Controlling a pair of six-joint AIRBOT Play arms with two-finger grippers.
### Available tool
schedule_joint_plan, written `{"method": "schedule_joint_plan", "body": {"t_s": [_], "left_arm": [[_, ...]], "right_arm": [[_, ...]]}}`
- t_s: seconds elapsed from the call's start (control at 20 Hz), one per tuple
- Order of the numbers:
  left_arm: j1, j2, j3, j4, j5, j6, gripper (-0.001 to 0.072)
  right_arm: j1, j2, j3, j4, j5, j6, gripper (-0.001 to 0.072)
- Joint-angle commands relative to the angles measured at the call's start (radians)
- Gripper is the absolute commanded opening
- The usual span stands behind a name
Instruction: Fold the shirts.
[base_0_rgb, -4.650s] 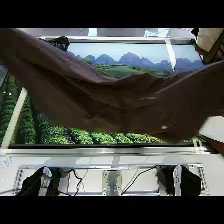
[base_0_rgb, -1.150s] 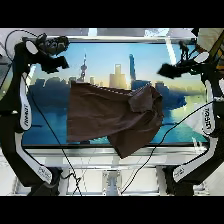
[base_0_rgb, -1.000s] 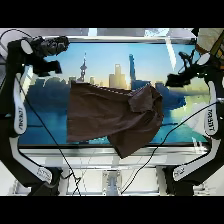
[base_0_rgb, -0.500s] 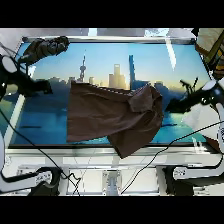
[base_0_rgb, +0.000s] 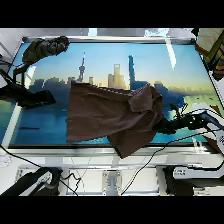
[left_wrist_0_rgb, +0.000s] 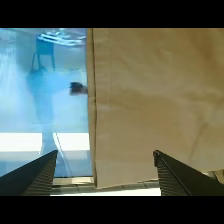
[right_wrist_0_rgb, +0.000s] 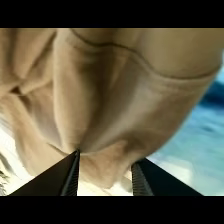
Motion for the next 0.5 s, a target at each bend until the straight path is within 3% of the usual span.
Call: {"method": "schedule_joint_plan", "body": {"t_s": [0.0,0.25,0.4,0.45], "left_arm": [[0.001,0.035,-0.006,-0.012,-0.014,0.001,0.0696],[0.001,0.035,-0.006,-0.025,-0.027,0.001,0.0696],[0.001,0.035,-0.006,-0.024,-0.074,0.001,0.0696],[0.001,0.035,-0.006,-0.024,-0.100,0.001,0.0696]], "right_arm": [[-0.021,0.001,-0.038,0.056,-0.010,-0.037,0.0357],[-0.021,0.001,-0.038,0.055,-0.009,-0.026,0.0354],[-0.021,0.001,-0.060,0.055,-0.022,-0.049,0.0038],[-0.021,0.001,-0.077,0.055,-0.027,-0.063,0.0023]]}}
